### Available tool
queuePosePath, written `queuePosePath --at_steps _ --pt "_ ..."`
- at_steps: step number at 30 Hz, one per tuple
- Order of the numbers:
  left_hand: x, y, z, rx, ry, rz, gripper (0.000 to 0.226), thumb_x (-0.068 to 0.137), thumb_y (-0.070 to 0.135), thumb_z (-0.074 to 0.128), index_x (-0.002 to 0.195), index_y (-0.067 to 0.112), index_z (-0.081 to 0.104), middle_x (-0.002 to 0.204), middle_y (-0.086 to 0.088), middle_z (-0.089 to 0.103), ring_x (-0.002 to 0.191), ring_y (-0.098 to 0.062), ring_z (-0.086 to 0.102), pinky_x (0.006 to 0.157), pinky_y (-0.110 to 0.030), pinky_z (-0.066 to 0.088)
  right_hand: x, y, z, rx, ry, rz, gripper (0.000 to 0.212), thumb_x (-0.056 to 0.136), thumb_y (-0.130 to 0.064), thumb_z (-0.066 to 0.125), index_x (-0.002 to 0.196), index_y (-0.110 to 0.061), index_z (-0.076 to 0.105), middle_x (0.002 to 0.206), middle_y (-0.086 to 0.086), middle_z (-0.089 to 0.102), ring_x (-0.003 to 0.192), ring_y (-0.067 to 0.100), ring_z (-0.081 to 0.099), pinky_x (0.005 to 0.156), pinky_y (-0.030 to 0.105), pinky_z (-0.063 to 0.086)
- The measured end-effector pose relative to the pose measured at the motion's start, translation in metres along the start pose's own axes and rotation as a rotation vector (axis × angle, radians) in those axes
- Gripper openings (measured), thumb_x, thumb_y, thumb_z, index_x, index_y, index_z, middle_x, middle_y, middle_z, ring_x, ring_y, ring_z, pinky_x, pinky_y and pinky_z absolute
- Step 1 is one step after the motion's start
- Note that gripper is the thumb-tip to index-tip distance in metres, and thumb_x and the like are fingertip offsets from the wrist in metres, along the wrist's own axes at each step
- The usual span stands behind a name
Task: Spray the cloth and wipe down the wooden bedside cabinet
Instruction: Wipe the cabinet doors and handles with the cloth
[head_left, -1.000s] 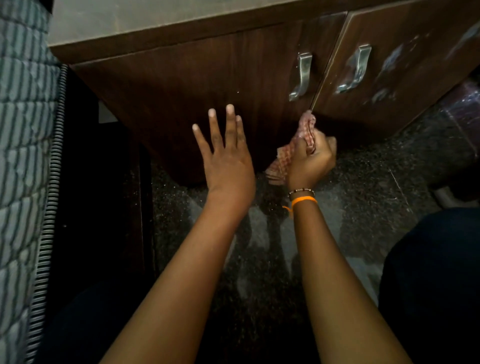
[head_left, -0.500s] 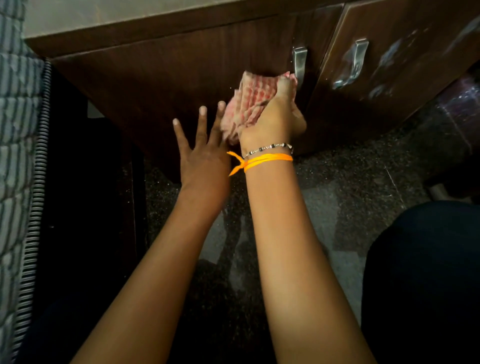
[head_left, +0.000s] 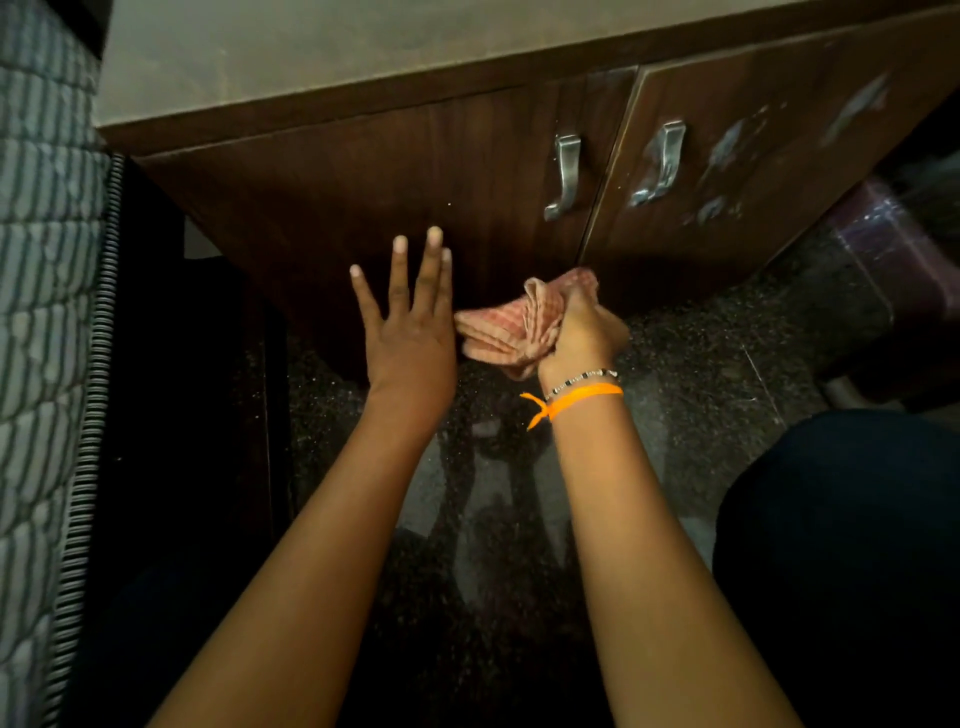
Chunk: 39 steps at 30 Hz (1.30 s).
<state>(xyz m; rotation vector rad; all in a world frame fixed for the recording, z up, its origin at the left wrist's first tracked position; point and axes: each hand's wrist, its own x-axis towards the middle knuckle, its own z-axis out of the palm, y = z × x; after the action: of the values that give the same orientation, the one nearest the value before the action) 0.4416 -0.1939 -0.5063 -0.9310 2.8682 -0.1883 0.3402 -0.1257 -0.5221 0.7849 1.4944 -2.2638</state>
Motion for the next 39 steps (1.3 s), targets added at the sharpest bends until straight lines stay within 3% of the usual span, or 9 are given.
queuePosePath --at_steps 4,7,11,15,19,22,26,32,39 --pt "-0.005 0.005 -0.004 -0.027 0.013 -0.03 0.082 0.091 0.021 0.047 0.147 0.01 -0.012 0.154 -0.005 -0.025 0.142 -0.032 -0.02 0.108 -0.062 -0.009 -0.003 -0.034 0.007 -0.037 0.092 -0.629 0.013 0.078 0.005 0.064 0.088 -0.001 0.058 0.077 -0.002 0.057 0.065 -0.006 0.055 0.066 0.01 0.045" --pt "-0.01 0.017 -0.013 -0.086 0.063 -0.072 0.085 0.088 0.027 0.051 0.148 0.007 -0.007 0.157 -0.009 -0.016 0.144 -0.032 -0.012 0.108 -0.062 -0.008 -0.025 -0.053 0.025 -0.13 -0.174 -1.143 0.023 0.075 0.007 0.059 0.097 -0.001 0.058 0.092 0.005 0.056 0.084 0.003 0.054 0.081 0.015 0.044" --pt "-0.012 0.033 -0.026 -0.053 0.207 -0.029 0.089 0.083 0.027 0.056 0.148 0.004 0.0 0.158 -0.011 -0.008 0.145 -0.033 -0.004 0.11 -0.059 -0.002 -0.013 -0.048 0.038 -0.751 -0.489 -1.585 0.024 0.073 0.003 0.058 0.093 -0.006 0.069 0.096 0.012 0.063 0.093 0.022 0.047 0.086 0.027 0.038" --pt "-0.005 0.032 -0.029 -0.015 0.27 -0.057 0.087 0.082 0.025 0.057 0.148 0.001 0.005 0.157 -0.013 -0.006 0.144 -0.033 -0.003 0.112 -0.057 0.0 0.002 -0.06 0.037 -0.624 -0.31 -1.45 0.022 0.073 0.001 0.06 0.092 -0.006 0.068 0.096 0.015 0.06 0.091 0.026 0.053 0.086 0.01 0.029" --pt "-0.009 0.03 -0.029 -0.005 0.246 -0.105 0.079 0.087 0.018 0.045 0.146 -0.003 -0.003 0.156 -0.018 -0.011 0.144 -0.033 -0.006 0.112 -0.055 0.0 -0.005 -0.051 0.045 -0.402 -0.22 -1.249 0.023 0.079 -0.001 0.054 0.1 0.004 0.064 0.098 0.017 0.056 0.097 0.032 0.053 0.098 0.035 0.04" --pt "-0.02 0.018 -0.026 -0.017 0.14 -0.149 0.076 0.089 0.013 0.039 0.144 -0.004 -0.01 0.154 -0.02 -0.016 0.143 -0.033 -0.011 0.112 -0.055 -0.003 -0.007 -0.041 0.047 -0.484 -0.207 -1.338 0.026 0.08 -0.005 0.052 0.102 -0.004 0.065 0.104 0.018 0.06 0.096 0.03 0.048 0.092 0.023 0.034" --pt "-0.029 -0.009 -0.023 -0.057 -0.085 -0.215 0.082 0.091 0.015 0.044 0.143 -0.004 -0.015 0.153 -0.02 -0.022 0.143 -0.032 -0.016 0.111 -0.055 -0.007 -0.001 -0.009 0.046 -0.794 -0.324 -1.751 0.028 0.076 -0.01 0.057 0.1 -0.021 0.067 0.105 0.004 0.063 0.09 0.023 0.039 0.079 0.037 0.034" --pt "-0.027 -0.006 -0.015 -0.106 -0.553 -0.138 0.081 0.094 0.023 0.046 0.145 0.001 -0.013 0.155 -0.015 -0.017 0.144 -0.028 -0.012 0.113 -0.053 -0.006 0.057 0.043 0.026 -1.449 -0.968 -2.315 0.028 0.077 -0.022 0.048 0.095 -0.025 0.07 0.104 -0.004 0.069 0.09 0.022 0.038 0.071 0.037 0.027" --pt "-0.036 0.001 -0.003 -0.043 -0.602 -0.067 0.078 0.096 0.023 0.044 0.146 0.002 -0.012 0.156 -0.014 -0.017 0.144 -0.028 -0.013 0.113 -0.053 -0.008 0.113 0.047 -0.017 -2.126 -1.054 -2.013 0.037 0.076 -0.025 0.037 0.078 -0.022 0.074 0.102 -0.008 0.069 0.095 0.021 0.039 0.075 0.034 0.034"
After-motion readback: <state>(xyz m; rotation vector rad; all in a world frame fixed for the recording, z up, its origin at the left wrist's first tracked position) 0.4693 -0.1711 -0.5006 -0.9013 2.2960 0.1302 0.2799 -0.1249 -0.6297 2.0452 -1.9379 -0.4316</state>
